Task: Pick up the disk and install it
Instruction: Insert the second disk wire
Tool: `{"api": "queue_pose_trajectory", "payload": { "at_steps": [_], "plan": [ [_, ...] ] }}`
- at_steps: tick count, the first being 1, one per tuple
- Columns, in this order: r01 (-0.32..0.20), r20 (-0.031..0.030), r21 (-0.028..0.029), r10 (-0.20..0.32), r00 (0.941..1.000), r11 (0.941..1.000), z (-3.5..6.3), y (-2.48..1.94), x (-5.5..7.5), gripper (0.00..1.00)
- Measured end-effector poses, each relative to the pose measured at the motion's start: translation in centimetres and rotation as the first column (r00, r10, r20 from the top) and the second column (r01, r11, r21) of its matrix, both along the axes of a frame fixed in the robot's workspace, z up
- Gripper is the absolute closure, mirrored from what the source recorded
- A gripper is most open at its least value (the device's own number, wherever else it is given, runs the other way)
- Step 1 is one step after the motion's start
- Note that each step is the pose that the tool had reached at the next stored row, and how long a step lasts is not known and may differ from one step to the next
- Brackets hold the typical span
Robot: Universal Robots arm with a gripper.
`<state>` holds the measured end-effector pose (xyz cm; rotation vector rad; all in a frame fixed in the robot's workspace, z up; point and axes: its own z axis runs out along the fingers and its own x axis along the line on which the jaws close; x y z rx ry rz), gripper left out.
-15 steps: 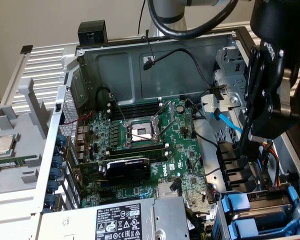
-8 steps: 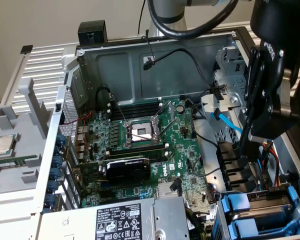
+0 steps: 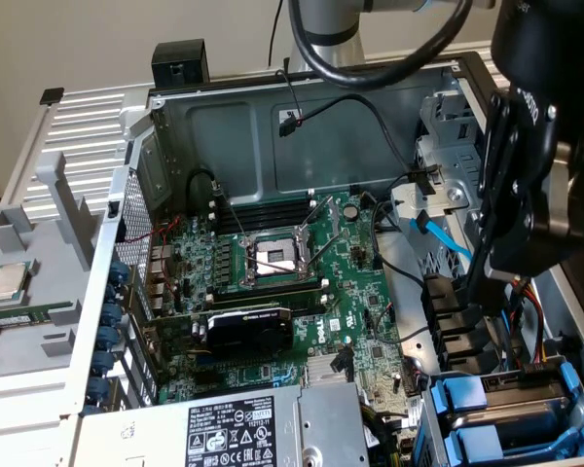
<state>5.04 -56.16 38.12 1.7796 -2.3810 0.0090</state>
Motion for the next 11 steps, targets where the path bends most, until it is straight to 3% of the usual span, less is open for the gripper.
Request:
{"api": "queue_pose_trajectory", "payload": {
  "at_steps": [1,3,6,11],
  "plan": [
    [0.0,-0.0002,0.0057,0.0,1.0,1.0,0.0,-0.14,0.01,0.84],
    [-0.001,-0.0004,0.0087,0.001,1.0,1.0,0.01,-0.41,0.07,0.84],
    [-0.005,-0.0005,0.0089,0.005,1.0,0.9999,0.01,-0.79,0.17,0.84],
    [-0.038,-0.0004,0.0092,0.038,0.9993,0.9992,0.03,-0.93,0.44,0.84]
  ]
}}
